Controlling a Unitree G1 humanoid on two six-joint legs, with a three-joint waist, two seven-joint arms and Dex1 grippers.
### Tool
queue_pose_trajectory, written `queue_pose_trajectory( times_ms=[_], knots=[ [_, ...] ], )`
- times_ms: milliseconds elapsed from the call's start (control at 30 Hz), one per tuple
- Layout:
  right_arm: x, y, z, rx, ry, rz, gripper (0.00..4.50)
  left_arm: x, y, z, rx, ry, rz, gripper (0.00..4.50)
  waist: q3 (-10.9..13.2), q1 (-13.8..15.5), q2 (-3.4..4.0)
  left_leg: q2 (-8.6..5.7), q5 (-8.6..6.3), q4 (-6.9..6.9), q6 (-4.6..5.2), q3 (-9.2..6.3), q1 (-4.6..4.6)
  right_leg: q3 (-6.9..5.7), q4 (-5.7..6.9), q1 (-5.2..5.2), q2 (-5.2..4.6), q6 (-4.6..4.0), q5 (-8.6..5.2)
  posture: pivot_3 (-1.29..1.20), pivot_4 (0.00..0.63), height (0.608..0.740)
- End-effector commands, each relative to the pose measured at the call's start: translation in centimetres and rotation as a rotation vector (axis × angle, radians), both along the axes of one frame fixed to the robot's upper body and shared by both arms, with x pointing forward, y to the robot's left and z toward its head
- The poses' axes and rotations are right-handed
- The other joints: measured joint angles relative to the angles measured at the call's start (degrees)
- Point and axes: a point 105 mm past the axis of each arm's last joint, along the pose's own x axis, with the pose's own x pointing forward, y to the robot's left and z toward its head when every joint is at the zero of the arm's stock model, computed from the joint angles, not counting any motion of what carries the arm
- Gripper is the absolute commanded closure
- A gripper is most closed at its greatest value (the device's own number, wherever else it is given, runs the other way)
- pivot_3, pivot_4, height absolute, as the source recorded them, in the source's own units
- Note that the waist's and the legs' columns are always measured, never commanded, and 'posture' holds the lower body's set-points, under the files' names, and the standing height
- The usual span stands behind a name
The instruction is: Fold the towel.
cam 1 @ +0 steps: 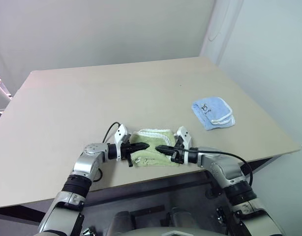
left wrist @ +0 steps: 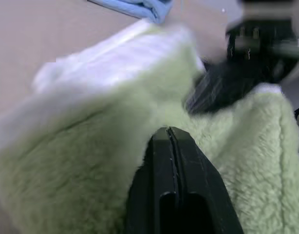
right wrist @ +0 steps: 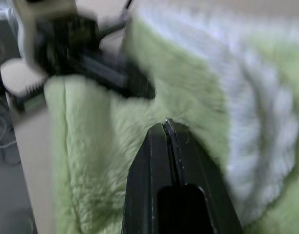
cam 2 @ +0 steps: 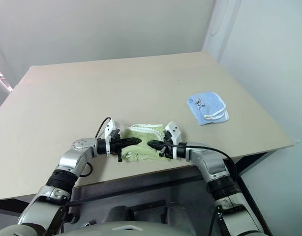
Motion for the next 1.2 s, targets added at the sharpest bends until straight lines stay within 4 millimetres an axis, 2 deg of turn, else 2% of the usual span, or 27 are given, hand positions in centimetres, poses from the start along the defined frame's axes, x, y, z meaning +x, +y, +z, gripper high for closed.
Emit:
queue_pose_trajectory(
  times_ms=[33,200,300,400,567,667,733,833,967,1100,1200],
  knots=[
    [-0.1,-0.3,-1.3,-0.071,-0.004,0.007,4.5,0.1,0.1,-1.4,0.044,0.013,0.016,4.45,-0.1,0.0,0.0,0.0,0.0,-0.03,0.0,0.0,0.26,0.0,-0.04,0.26,0.0,-0.01,-0.01,0.0,0.0,0.74],
    [0.7,-0.6,0.1,-0.018,-0.023,-0.017,4.5,0.5,0.0,-0.7,0.021,0.011,0.014,4.45,-0.2,0.0,0.08,0.0,0.0,0.03,0.0,-0.03,0.37,-0.01,-0.03,0.36,-0.02,-0.02,-0.02,0.0,0.0,0.74],
    [1.0,-0.4,2.3,0.069,-0.013,-0.018,4.5,1.4,0.5,1.8,-0.077,0.018,0.054,3.88,-0.2,0.0,0.08,0.0,0.01,0.03,0.01,-0.03,0.3,-0.01,-0.02,0.3,-0.02,-0.06,0.02,0.0,0.0,0.74],
    [0.7,-0.4,4.0,0.123,-0.022,-0.004,4.5,1.6,1.5,5.0,-0.172,0.022,0.079,2.97,-0.1,-0.1,0.05,0.0,0.01,-0.02,0.02,-0.04,0.19,0.0,0.01,0.15,-0.01,-0.04,0.03,0.0,0.0,0.74],
    [0.8,-0.6,5.3,0.145,-0.037,-0.015,2.84,1.1,4.1,8.2,-0.242,0.066,0.134,1.06,-0.1,-0.2,0.08,0.04,0.01,-0.25,0.02,-0.05,0.14,0.01,0.01,0.0,0.06,0.0,0.02,0.0,0.0,0.74],
    [0.7,-0.8,6.3,0.164,-0.038,-0.008,1.76,0.8,6.3,9.0,-0.259,0.145,0.21,0.01,-0.1,-0.2,0.08,0.04,0.01,-0.26,0.02,-0.05,0.13,0.01,0.0,-0.02,0.05,0.01,0.0,0.0,0.0,0.74],
    [1.1,-1.0,6.9,0.17,-0.034,-0.037,1.0,0.4,7.9,7.9,-0.185,0.29,0.27,0.0,-0.1,-0.3,0.06,0.04,0.01,-0.23,0.02,-0.04,0.14,0.0,0.0,0.0,0.05,0.0,0.0,0.0,0.0,0.74],
    [1.4,-1.2,7.0,0.179,0.02,-0.049,0.03,-0.6,8.5,6.8,-0.124,0.436,0.283,0.0,-0.1,-0.3,0.05,0.03,0.01,-0.21,0.02,-0.04,0.16,0.01,-0.01,0.0,0.04,-0.01,-0.01,0.0,0.0,0.74],
    [0.8,-1.4,6.0,0.127,0.112,-0.02,0.03,-1.8,7.5,4.6,-0.06,0.641,0.264,0.0,0.0,-0.1,-0.02,0.0,0.01,-0.21,0.01,-0.05,0.15,-0.01,-0.07,0.04,-0.02,-0.02,-0.02,0.0,0.0,0.74],
    [1.1,-1.6,6.3,0.145,0.143,-0.042,0.03,-1.8,6.1,4.6,-0.128,0.77,0.224,0.0,0.1,-0.2,-0.14,-0.03,0.01,-0.22,0.01,-0.05,0.05,-0.01,-0.1,-0.04,-0.04,-0.01,-0.01,0.0,0.0,0.74],
    [1.3,-1.8,6.3,0.133,0.145,-0.059,0.03,-1.7,5.6,3.4,-0.101,0.852,0.233,0.0,0.1,-0.3,-0.14,-0.02,0.01,-0.24,0.01,-0.05,0.06,-0.01,-0.08,-0.06,-0.02,-0.01,-0.01,0.0,0.0,0.74]
  ],
)
